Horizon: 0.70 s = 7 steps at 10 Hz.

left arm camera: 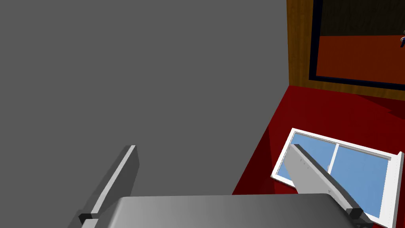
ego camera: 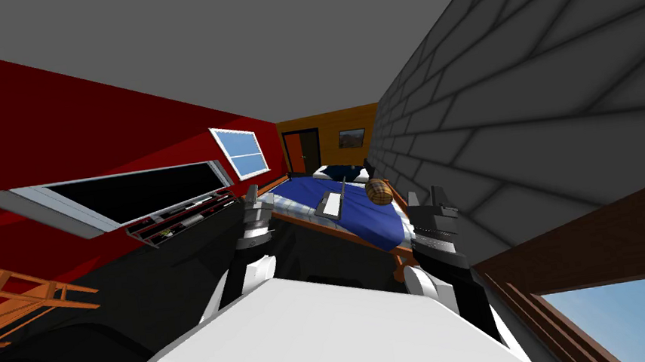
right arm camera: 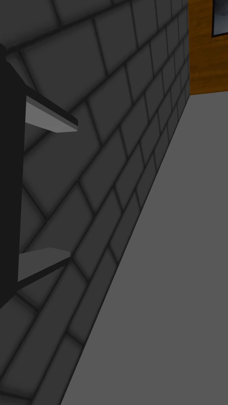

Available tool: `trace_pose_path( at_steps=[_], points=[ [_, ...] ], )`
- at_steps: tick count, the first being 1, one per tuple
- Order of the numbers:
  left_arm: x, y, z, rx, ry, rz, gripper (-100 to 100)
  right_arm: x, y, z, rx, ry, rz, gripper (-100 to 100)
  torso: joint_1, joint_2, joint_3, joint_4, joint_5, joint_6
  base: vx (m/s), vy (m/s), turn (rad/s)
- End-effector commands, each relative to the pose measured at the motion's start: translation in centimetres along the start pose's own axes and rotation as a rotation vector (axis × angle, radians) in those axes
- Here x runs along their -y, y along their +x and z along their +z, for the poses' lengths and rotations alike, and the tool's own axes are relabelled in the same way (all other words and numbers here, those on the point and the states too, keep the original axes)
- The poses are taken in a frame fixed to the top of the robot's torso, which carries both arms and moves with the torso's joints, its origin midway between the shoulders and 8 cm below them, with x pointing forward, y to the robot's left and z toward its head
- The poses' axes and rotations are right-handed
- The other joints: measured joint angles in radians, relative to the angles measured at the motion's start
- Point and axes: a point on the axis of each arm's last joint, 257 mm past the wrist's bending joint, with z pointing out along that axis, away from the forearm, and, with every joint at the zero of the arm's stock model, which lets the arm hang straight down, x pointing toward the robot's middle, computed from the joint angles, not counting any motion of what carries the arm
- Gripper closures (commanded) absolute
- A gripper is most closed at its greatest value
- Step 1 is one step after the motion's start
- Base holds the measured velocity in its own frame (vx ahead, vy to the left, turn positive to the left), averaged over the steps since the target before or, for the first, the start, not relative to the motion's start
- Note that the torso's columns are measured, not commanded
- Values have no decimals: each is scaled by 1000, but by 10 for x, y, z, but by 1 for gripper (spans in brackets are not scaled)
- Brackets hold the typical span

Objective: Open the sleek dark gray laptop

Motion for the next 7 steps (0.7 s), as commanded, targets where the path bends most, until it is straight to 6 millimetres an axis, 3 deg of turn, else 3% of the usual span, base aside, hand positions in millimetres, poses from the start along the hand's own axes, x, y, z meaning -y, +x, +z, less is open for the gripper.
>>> trace_pose_path(
  at_steps=[1,7],
  points=[
    [0,0,0,0,0,0,0,0,0,0,0,0,0,0,0,40,-82,41,0,0,0,0,0],
    [0,0,0,0,0,0,0,0,0,0,0,0,0,0,0,470,-939,470,0,0,0,0,0]
  ],
)
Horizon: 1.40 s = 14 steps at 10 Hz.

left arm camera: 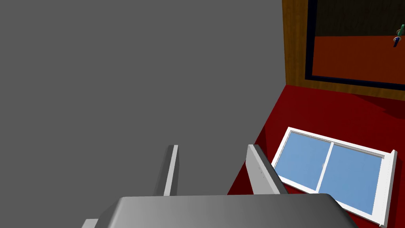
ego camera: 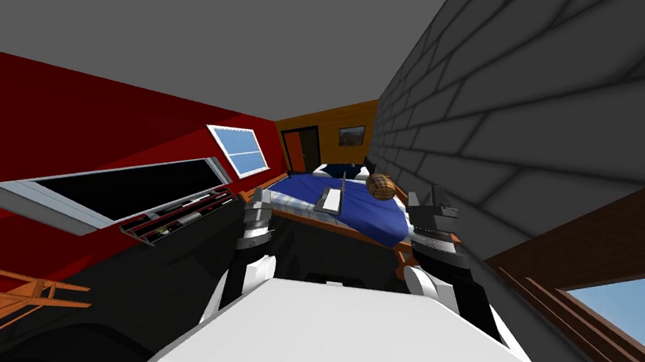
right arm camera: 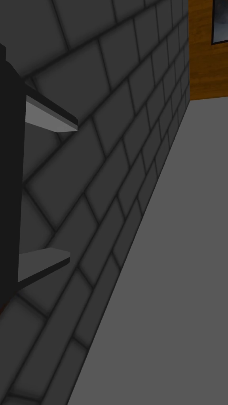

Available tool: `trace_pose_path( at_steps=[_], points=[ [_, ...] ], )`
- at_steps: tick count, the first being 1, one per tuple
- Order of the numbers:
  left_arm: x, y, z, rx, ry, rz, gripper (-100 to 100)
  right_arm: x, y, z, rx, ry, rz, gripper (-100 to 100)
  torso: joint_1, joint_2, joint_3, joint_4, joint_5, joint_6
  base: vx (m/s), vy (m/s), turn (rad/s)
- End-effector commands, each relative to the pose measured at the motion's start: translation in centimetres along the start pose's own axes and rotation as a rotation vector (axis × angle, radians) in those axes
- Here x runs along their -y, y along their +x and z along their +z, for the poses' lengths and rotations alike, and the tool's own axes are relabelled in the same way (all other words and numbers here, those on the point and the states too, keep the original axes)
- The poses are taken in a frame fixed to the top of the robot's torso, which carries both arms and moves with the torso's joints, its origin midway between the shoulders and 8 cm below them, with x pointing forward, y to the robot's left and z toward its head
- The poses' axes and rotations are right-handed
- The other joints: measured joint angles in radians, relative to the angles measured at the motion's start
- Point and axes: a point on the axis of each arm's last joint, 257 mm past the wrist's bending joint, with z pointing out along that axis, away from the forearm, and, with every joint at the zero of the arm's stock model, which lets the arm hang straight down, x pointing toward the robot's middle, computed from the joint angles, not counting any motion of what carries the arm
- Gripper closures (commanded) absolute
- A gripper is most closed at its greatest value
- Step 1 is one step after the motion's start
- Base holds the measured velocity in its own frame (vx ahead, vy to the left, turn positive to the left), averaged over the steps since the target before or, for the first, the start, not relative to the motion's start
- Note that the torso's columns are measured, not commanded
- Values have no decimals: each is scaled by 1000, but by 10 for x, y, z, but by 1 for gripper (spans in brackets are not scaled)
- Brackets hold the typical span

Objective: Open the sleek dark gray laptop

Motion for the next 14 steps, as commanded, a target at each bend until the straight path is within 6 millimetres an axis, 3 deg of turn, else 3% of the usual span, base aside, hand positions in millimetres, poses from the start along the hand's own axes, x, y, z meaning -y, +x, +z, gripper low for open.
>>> trace_pose_path(
  at_steps=[1,2,3,5,14],
  points=[
    [0,0,0,0,0,0,0,0,0,0,0,0,0,0,0,74,-148,74,0,0,0,0,0],
    [0,0,0,0,0,0,0,0,0,0,0,0,0,0,0,148,-295,148,0,0,0,0,0],
    [-2,6,0,-44,-7,20,-100,0,0,0,0,0,0,0,0,221,-443,221,0,0,12,-12,-37],
    [-6,12,0,-98,-26,48,-100,0,0,0,0,1,0,0,-1,264,-532,264,0,0,16,-36,-52],
    [-45,14,-6,-203,-195,166,-100,0,0,0,0,1,0,0,0,268,-537,268,0,0,36,-68,-89]
  ],
)
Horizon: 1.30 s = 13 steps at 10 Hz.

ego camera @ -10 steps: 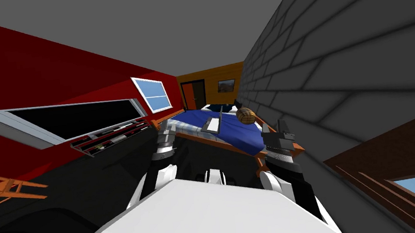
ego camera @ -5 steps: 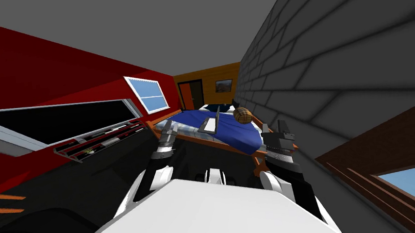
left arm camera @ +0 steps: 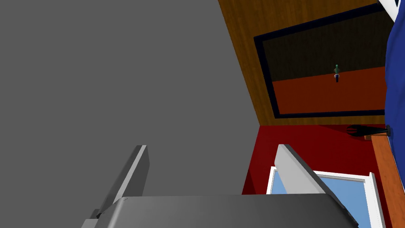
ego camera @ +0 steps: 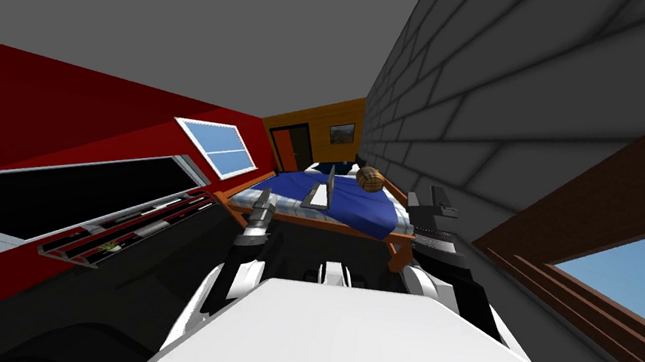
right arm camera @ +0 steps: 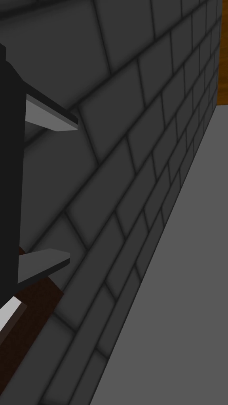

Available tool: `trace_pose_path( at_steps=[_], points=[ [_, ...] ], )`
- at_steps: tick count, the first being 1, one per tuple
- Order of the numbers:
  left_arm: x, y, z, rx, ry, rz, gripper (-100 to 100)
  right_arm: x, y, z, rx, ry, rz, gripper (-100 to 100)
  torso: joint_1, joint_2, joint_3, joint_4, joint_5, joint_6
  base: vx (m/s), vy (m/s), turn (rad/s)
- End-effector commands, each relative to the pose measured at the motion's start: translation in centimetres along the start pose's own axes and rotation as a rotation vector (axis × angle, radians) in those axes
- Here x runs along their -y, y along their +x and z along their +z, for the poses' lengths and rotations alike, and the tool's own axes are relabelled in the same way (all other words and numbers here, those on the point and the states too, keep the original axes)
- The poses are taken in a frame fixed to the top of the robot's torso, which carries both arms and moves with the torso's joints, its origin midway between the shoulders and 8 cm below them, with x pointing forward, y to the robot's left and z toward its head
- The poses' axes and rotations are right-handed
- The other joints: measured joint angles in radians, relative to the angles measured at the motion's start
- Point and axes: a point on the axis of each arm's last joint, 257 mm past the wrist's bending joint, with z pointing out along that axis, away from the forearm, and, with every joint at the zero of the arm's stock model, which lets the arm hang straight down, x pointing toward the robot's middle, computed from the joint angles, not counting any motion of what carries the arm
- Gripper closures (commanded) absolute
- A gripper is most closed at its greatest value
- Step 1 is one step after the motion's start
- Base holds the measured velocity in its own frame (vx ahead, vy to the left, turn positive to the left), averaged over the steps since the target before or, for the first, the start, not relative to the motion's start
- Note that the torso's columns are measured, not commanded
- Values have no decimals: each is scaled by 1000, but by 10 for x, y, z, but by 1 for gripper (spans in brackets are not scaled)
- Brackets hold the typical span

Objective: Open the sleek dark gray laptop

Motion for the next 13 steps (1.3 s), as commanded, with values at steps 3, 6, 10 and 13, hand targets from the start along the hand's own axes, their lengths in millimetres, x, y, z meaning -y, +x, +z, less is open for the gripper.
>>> trace_pose_path(
  at_steps=[3,6,10,13],
  points=[
    [-21,-1,-1,-23,-95,47,-100,0,0,0,0,0,0,0,-1,0,0,0,0,0,39,-72,-89],
    [-31,-3,-3,-37,-147,77,-100,0,0,0,0,0,0,0,0,0,0,0,0,0,45,-61,-86],
    [-45,-5,-6,-62,-209,123,-100,0,0,0,0,0,0,0,0,0,0,0,0,0,39,-59,-76],
    [-56,-7,-9,-89,-258,166,-100,0,0,0,0,0,0,0,0,0,0,0,0,0,37,-51,-76]
  ],
)
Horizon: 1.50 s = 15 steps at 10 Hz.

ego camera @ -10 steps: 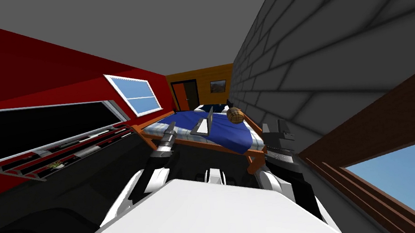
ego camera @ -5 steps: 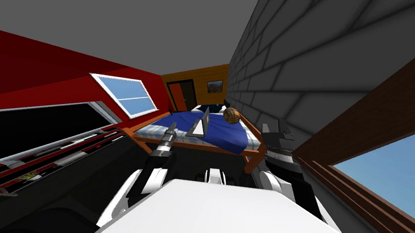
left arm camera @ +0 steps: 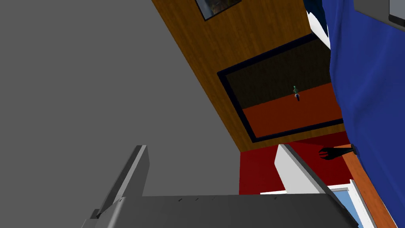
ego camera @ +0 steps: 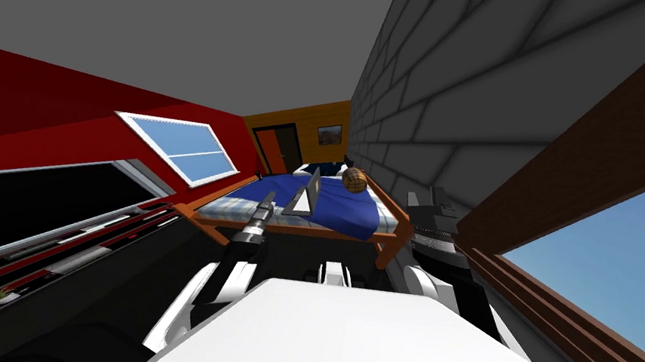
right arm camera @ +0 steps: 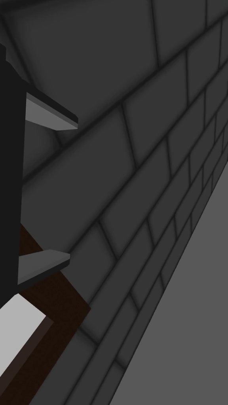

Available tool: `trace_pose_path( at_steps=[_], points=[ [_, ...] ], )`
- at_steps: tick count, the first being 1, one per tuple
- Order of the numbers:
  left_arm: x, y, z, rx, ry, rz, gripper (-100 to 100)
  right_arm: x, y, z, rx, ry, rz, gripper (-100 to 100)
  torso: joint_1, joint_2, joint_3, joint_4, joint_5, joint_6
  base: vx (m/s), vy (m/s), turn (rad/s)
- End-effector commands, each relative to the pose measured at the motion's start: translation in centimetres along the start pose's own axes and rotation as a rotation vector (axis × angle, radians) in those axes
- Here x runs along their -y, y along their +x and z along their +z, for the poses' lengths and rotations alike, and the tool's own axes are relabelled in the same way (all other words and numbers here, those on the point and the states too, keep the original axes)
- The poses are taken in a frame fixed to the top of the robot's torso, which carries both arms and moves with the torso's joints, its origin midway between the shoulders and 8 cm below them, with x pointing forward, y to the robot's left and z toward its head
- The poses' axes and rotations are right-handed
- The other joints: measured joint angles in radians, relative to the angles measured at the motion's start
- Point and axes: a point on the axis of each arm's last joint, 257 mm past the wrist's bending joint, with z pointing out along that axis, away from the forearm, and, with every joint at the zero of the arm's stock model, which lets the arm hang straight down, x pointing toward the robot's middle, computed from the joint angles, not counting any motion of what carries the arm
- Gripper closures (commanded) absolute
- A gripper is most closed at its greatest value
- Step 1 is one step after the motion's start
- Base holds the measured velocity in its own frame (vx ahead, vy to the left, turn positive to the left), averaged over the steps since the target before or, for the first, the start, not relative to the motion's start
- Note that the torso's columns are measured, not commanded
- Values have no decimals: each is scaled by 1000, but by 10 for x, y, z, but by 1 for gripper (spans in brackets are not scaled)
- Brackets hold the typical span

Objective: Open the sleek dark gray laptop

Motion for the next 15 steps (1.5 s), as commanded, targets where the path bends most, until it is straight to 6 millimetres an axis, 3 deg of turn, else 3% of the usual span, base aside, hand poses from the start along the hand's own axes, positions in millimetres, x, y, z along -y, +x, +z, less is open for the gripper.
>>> trace_pose_path(
  at_steps=[1,10,15],
  points=[
    [-11,0,-1,-23,-46,42,-100,0,0,0,0,0,0,0,0,0,0,0,0,0,44,-62,-102],
    [-56,-9,-7,-105,-227,228,-100,0,0,0,0,0,0,0,0,-1,0,0,0,0,55,-66,-97],
    [-62,-17,-9,-122,-283,309,-100,0,0,0,0,0,0,0,0,1,0,0,0,0,54,-59,-80]
  ],
)
